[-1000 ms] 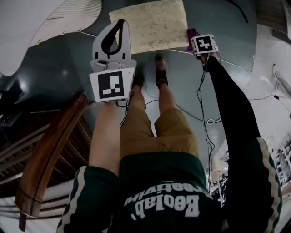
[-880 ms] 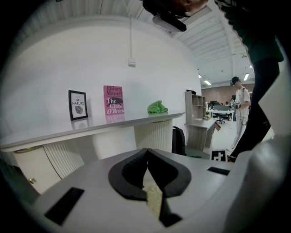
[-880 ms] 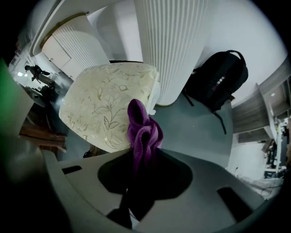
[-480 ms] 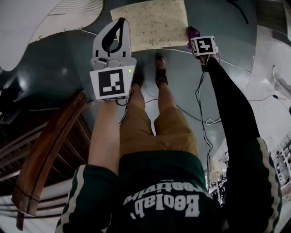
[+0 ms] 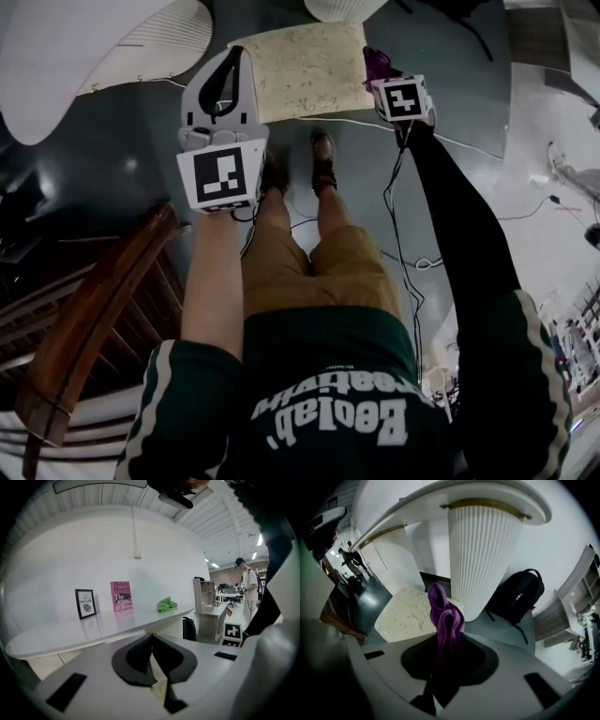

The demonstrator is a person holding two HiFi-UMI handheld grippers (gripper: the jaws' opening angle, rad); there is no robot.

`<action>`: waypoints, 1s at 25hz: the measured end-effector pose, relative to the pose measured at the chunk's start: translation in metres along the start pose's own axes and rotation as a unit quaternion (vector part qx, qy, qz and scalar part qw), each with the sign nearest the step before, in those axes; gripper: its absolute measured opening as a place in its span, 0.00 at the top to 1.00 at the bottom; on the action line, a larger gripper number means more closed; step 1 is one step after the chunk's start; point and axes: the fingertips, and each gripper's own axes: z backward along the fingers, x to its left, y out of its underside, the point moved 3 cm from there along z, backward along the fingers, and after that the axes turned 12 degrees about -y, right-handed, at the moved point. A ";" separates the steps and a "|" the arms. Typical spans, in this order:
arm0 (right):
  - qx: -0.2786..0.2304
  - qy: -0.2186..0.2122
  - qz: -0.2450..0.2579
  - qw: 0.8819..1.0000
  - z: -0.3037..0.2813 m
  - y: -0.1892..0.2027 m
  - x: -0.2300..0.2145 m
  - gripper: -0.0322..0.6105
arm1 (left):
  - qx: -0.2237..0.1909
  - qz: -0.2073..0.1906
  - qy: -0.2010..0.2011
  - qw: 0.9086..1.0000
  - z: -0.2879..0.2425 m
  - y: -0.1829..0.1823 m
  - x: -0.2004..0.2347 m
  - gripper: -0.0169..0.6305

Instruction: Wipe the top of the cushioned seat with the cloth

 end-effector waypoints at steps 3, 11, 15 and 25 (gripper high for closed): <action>-0.046 -0.001 0.016 0.999 0.027 -0.028 0.008 0.80 | -0.003 -0.012 0.008 1.000 -0.003 -0.022 -0.002 0.95; -0.192 0.018 0.080 0.978 0.144 -0.116 0.035 0.80 | -0.049 -0.034 0.011 0.998 0.002 -0.119 -0.002 0.95; -0.252 0.014 0.086 0.964 0.199 -0.141 0.062 0.80 | -0.060 -0.029 0.003 0.998 0.018 -0.149 0.007 0.95; -0.382 0.009 0.112 0.917 0.328 -0.188 0.096 0.79 | -0.099 -0.045 -0.015 0.994 0.027 -0.226 0.008 0.95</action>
